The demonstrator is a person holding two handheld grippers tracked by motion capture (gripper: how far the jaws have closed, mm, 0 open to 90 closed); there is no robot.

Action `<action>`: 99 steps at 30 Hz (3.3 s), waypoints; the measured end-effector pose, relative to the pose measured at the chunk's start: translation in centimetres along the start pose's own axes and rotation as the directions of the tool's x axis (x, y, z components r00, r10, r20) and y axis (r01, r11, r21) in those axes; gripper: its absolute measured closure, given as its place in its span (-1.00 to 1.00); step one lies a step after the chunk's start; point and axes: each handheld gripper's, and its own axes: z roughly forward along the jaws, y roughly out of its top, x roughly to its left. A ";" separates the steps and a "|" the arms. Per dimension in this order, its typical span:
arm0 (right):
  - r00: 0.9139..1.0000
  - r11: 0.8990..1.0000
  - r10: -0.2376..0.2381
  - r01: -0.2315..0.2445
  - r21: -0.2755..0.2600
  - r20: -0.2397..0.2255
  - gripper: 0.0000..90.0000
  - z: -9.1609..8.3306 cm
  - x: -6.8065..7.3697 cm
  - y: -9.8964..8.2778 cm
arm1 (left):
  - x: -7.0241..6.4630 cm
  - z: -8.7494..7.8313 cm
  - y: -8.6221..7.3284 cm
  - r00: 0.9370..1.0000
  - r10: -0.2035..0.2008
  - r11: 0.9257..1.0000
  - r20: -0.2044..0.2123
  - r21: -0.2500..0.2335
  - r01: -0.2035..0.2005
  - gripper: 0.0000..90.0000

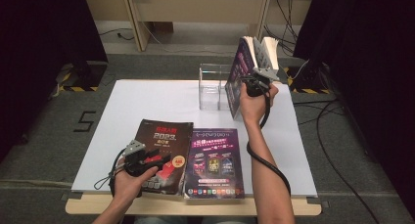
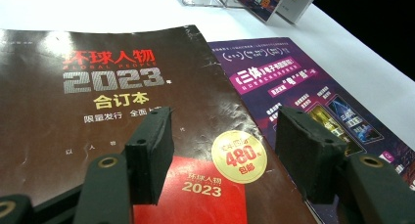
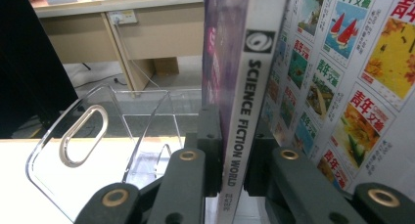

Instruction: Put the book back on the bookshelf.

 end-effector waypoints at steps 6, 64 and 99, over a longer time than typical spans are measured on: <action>1.000 1.000 -0.014 0.014 0.014 0.010 0.72 -0.2 -0.1 -0.2 | 0.0 0.1 0.0 1.000 -0.001 1.000 0.001 0.003 0.001 -0.14; 0.993 0.974 0.046 -0.021 0.225 -0.106 0.60 -4.9 -0.7 -7.3 | 0.3 0.4 -0.4 0.999 0.024 0.999 -0.033 0.036 -0.022 -0.03; 0.984 0.841 0.112 -0.018 0.541 -0.141 0.68 -3.2 -1.0 -13.7 | -0.5 1.6 -1.3 0.999 0.052 0.994 0.009 0.096 -0.052 0.07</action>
